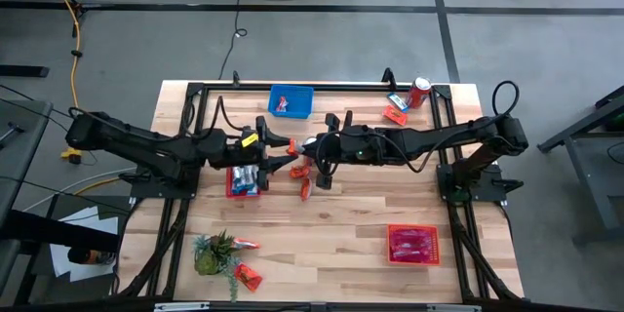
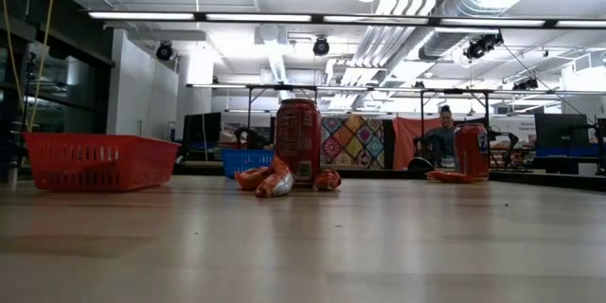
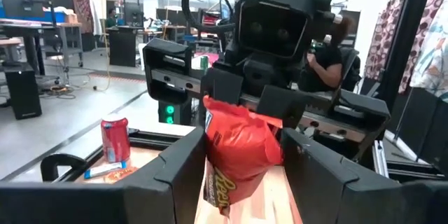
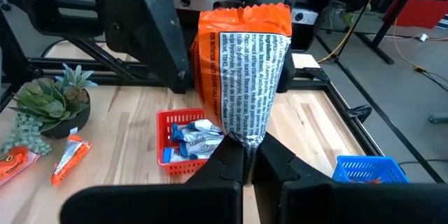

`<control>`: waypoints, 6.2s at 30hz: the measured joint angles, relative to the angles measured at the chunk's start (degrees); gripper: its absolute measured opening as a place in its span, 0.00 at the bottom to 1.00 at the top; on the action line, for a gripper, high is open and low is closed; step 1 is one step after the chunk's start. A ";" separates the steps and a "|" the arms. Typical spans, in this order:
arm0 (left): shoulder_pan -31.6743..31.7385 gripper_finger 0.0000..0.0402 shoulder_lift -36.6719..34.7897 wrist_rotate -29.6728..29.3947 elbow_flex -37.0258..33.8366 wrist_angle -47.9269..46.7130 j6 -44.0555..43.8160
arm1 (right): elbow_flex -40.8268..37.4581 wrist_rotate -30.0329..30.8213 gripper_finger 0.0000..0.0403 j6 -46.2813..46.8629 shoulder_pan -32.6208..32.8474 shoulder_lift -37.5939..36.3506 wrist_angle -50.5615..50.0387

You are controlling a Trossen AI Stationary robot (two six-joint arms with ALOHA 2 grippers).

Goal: Sort candy
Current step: Put the orange chocolate into the blue bin

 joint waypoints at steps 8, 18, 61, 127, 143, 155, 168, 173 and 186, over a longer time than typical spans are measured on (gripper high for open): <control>0.00 0.17 0.00 -0.04 0.00 0.90 0.02 | 0.00 0.04 0.04 0.02 0.00 0.00 -0.14; 0.58 0.01 -3.06 -5.22 -0.04 -7.29 0.61 | -0.02 6.81 0.22 7.44 -0.02 -1.83 -6.00; 42.99 0.18 38.08 6.99 26.58 -40.40 -20.81 | -0.92 22.93 0.67 43.58 -2.19 -9.51 -43.41; 13.31 0.42 -13.70 8.11 -3.50 -20.88 -35.50 | 1.24 1.88 0.59 60.51 -4.09 24.85 -27.57; 13.31 0.42 -13.70 8.11 -3.50 -20.91 -34.97 | 1.21 2.11 0.07 57.57 -3.93 24.63 -29.98; 13.33 0.42 -13.70 8.07 -3.48 -20.96 -33.95 | 0.94 4.06 0.35 57.57 -1.83 18.73 -33.53; 13.33 0.42 -13.68 8.07 -3.48 -20.97 -33.93 | 1.13 -0.55 0.65 58.85 -3.45 24.57 -26.52; 13.33 0.42 -13.68 8.07 -3.48 -20.95 -33.95 | 1.33 2.47 0.65 60.69 -3.34 25.77 -26.62; 13.33 0.42 -13.68 8.07 -3.48 -20.97 -33.97 | 0.82 3.59 0.65 56.84 -0.80 21.83 -29.69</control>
